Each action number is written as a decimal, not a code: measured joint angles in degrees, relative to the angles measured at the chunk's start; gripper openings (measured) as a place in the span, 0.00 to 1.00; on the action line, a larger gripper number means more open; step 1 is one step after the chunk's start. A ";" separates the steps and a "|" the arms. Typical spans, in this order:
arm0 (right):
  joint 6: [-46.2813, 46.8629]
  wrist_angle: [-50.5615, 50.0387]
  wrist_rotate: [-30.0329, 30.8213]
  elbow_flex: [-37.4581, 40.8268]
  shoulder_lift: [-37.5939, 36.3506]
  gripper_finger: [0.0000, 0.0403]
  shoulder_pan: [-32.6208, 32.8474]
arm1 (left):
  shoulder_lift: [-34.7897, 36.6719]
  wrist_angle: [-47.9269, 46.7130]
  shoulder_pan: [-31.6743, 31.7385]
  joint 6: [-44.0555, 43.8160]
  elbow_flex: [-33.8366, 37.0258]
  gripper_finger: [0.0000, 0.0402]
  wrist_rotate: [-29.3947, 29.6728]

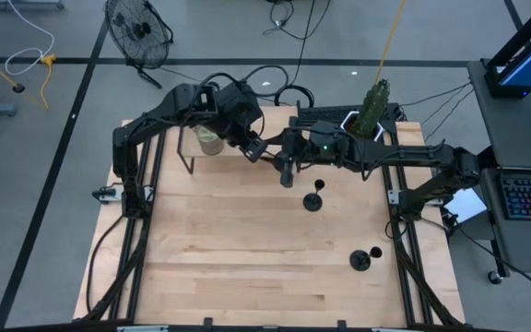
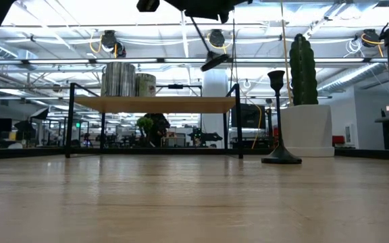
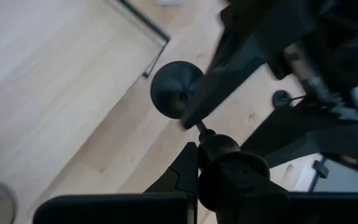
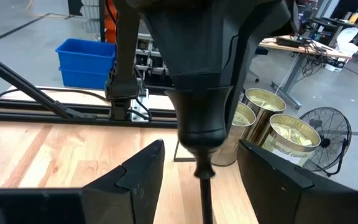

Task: Pick & Place candle stick holders
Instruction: Put the bottom left black candle holder on the shelf

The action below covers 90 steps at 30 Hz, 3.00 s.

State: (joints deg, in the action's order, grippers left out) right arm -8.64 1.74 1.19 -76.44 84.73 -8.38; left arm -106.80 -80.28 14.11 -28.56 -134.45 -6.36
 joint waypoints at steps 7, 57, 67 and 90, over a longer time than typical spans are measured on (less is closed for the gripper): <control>0.00 0.00 0.00 0.02 0.00 0.49 0.00 | 0.00 2.21 -0.51 0.38 0.00 0.04 -1.76; 0.20 0.35 -1.09 0.13 0.00 0.23 0.20 | -1.81 2.75 -1.39 0.12 0.00 0.10 -1.37; 0.42 0.81 -1.05 0.11 -0.04 0.23 0.19 | -0.81 2.82 -0.35 0.40 0.00 0.04 -1.44; 0.80 0.06 -0.87 0.07 -0.11 0.23 0.20 | -0.57 3.51 -0.13 1.69 0.02 0.04 -2.10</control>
State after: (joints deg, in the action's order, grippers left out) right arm -7.85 1.80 0.32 -76.38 84.62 -8.19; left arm -107.38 -76.77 13.98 -26.87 -134.43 -8.45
